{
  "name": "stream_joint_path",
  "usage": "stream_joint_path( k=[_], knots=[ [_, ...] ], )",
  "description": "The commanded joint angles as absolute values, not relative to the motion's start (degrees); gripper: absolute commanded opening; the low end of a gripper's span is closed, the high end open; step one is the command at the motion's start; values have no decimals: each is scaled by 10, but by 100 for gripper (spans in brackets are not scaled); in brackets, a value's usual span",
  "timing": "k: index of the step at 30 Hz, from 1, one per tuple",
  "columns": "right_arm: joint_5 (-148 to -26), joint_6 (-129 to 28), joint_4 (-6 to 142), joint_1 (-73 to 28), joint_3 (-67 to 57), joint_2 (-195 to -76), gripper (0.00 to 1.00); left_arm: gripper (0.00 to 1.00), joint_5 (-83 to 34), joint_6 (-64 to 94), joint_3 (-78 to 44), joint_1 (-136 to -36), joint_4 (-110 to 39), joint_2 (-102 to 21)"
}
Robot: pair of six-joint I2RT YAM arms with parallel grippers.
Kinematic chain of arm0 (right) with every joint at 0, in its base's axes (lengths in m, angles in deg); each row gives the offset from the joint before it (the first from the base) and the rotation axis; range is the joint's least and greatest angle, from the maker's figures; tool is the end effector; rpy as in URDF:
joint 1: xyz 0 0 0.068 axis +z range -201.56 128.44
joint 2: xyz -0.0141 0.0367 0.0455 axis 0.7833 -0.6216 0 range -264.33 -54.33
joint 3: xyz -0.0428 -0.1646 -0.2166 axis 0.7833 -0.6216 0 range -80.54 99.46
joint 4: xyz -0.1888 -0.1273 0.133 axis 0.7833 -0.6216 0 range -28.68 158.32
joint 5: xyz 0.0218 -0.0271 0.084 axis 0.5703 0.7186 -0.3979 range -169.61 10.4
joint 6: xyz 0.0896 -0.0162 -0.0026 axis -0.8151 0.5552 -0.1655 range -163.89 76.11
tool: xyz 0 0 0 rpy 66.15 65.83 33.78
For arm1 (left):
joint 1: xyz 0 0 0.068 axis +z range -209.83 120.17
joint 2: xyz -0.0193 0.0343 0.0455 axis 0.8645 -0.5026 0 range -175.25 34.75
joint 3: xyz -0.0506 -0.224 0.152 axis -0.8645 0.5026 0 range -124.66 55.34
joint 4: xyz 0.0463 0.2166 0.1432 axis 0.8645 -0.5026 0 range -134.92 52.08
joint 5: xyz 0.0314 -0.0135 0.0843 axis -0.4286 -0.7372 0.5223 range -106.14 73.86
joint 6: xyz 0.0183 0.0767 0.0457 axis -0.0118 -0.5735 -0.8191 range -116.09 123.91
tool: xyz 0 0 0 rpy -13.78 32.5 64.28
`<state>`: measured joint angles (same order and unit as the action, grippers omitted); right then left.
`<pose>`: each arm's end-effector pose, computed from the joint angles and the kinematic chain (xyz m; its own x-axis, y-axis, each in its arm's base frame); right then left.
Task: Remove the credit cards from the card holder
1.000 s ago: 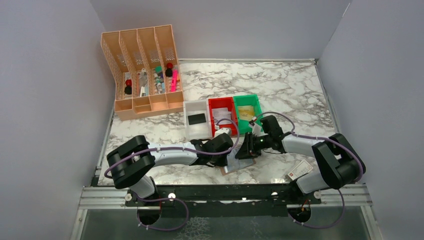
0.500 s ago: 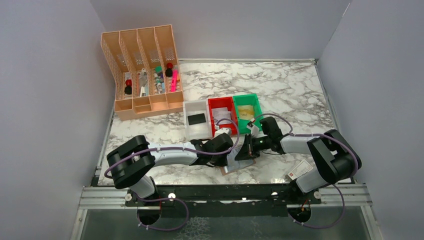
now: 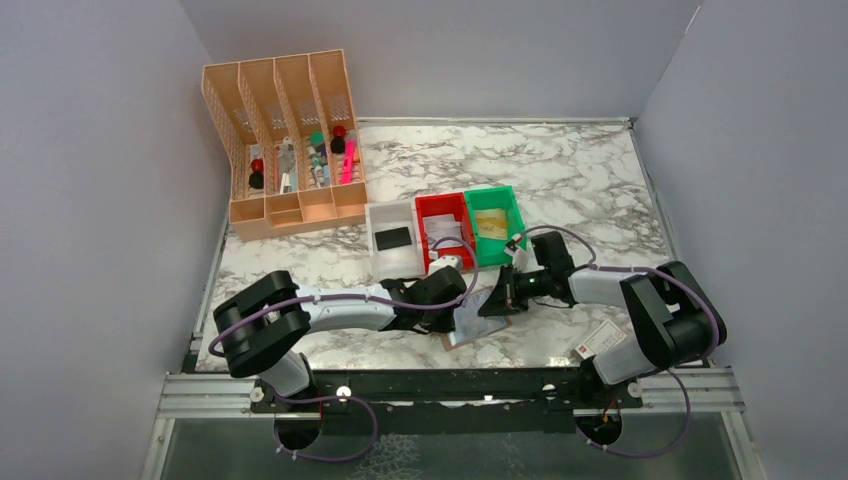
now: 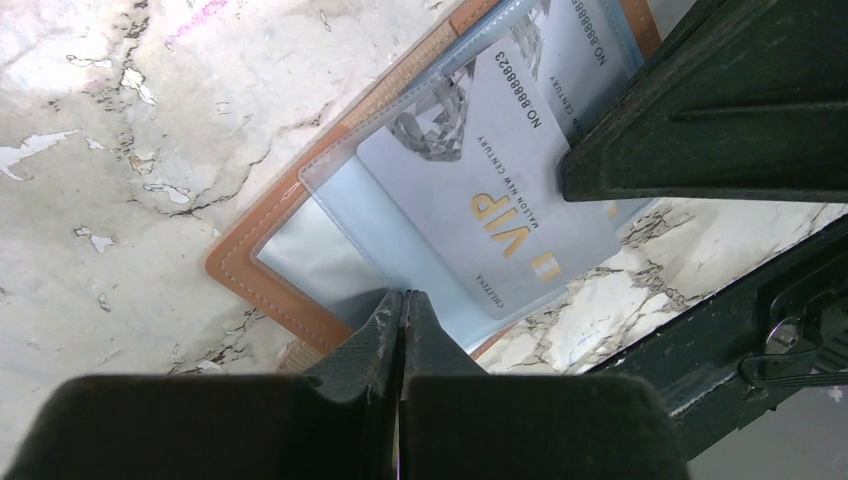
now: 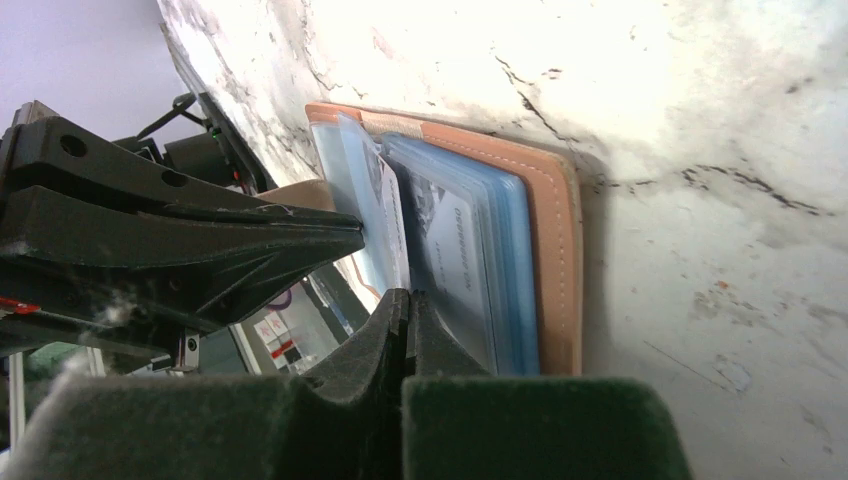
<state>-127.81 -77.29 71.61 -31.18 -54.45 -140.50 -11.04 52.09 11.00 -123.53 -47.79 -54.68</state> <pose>0.2113 0.1433 0.0876 -0.9932 0.0223 -0.1139 -0.0816 0.5632 0.8223 0.1499 -0.2870 0.1201 -0.8905 0.1264 -0.4371 0.3100 0.8718 -0.3794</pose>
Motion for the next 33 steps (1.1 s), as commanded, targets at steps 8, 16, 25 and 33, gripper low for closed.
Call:
stream_joint_path(
  k=[8,16,25,33],
  knots=[
    [-1260,-681,620,-350,-524,-1379,3,0,-98,517,132,-1236,-533,-557],
    [-1344,-738,711,-349,-554,-1368,21,0,-106,499,108,-1236,-530,-573],
    [-1365,-762,761,-348,-565,-1395,28,0,-113,497,100,-1236,-526,-581],
    [-1351,-772,773,-336,-563,-1414,29,0,-112,500,102,-1236,-524,-578]
  ],
)
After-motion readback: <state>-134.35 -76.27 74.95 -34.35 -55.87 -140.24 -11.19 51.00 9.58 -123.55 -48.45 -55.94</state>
